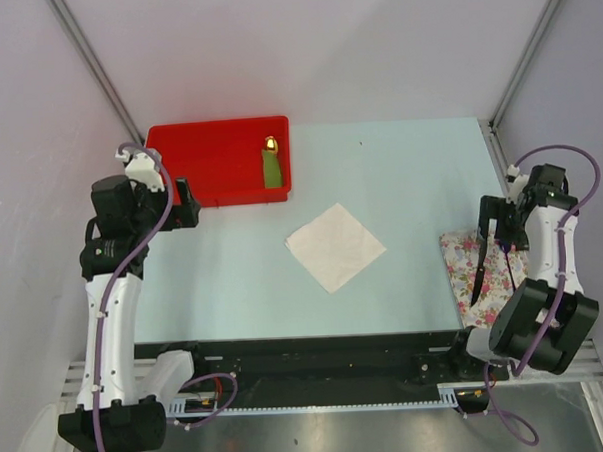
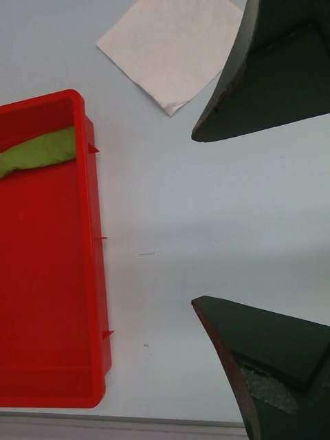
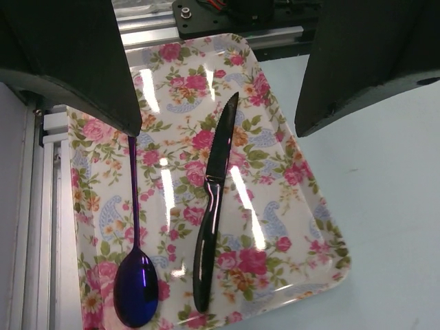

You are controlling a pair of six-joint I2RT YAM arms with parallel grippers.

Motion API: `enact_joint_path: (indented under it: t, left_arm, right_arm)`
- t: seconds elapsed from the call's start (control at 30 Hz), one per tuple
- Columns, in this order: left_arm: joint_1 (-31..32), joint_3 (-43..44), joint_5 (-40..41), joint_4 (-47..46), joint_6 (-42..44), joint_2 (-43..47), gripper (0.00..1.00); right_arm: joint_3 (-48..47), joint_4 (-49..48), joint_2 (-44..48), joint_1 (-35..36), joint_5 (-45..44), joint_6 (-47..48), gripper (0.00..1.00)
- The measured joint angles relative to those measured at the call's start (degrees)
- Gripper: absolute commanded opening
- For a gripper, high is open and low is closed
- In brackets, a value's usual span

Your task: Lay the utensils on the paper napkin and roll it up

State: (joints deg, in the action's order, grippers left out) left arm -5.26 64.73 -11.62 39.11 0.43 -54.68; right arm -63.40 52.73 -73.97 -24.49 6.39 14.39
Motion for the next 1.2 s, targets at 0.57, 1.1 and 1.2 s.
enact_joint_path:
  t: [0.57,1.1,1.2]
  left_arm:
    - [0.0,0.5,-1.7,-2.8,-2.5,-3.0,1.0]
    - [0.0,0.7,-1.7,-4.4,-3.5,-5.4,1.0]
    - [0.0,0.7,-2.0,-4.7,-3.7,-5.9,1.0]
  right_arm:
    - [4.8,-10.7,-13.6,1.8,-9.1,-10.6,0.57]
    - [6.0,-14.7,-20.2,5.0,-12.0,-13.4,0.39]
    - [6.5,-15.1,-21.2,5.6,-12.0,-13.4,0.38]
